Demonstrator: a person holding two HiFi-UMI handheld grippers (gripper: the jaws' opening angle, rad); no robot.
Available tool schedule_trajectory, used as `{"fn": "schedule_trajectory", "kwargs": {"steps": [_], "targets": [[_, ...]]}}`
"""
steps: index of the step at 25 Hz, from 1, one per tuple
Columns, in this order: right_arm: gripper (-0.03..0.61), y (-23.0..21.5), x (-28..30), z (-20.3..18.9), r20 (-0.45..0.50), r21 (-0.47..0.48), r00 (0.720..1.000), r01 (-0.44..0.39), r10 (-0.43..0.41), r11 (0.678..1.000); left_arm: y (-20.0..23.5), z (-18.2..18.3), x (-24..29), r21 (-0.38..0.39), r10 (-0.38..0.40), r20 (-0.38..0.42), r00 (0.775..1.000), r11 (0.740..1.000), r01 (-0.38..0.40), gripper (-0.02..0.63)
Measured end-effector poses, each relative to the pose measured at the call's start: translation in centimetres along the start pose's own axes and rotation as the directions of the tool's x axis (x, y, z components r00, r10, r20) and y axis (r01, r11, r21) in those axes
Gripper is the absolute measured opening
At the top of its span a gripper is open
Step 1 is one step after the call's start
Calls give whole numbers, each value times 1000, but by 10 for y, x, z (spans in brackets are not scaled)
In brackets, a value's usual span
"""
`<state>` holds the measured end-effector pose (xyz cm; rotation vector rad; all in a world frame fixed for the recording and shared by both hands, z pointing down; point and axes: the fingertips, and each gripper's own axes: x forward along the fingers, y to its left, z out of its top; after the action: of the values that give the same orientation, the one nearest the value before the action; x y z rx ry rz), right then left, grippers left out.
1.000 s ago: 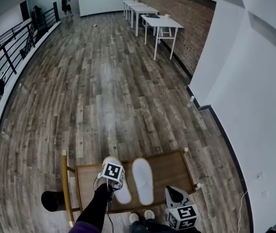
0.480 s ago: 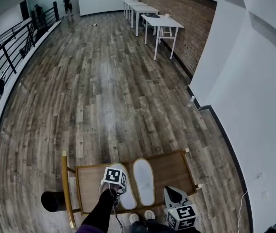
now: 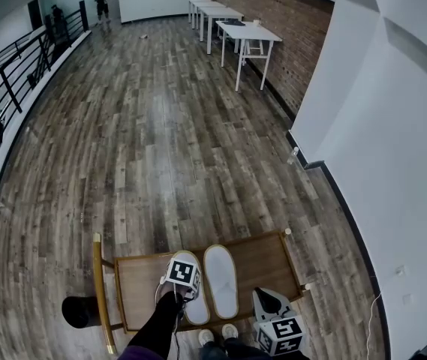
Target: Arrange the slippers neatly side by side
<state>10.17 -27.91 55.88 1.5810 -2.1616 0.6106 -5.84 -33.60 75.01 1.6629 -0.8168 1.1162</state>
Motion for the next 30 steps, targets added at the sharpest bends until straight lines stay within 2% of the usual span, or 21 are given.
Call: {"fn": "schedule_trajectory", "kwargs": {"steps": [6,13,16,20,26,30], "targets": [[-2,-2,0,1,1,0,1000,3,-3,1000,-3,0,-1,-48,-32,14,999,998,33,11],[-2,4,3,4,8,-6,1000,-23,23,1000,-8,1,-6,-61,-55,33,998,997,56,13],[-2,5,5,5,11,-7,999,-32,32,999,-10,1,-8,-69,-71,44,996,995,74,55],[-2,9,7,4,11,-9,999,-45,45,999,-12,0,-13,-82,-81,67,994,993,86,58],[-2,17,11,3,11,-1,997,-79,79,997,-17,0,-26,-95,-101,125,987,989,113,58],[-2,19,19,-2,-12,15,995,-100,100,995,-20,2,-53,-130,-115,236,965,980,149,58]]}}
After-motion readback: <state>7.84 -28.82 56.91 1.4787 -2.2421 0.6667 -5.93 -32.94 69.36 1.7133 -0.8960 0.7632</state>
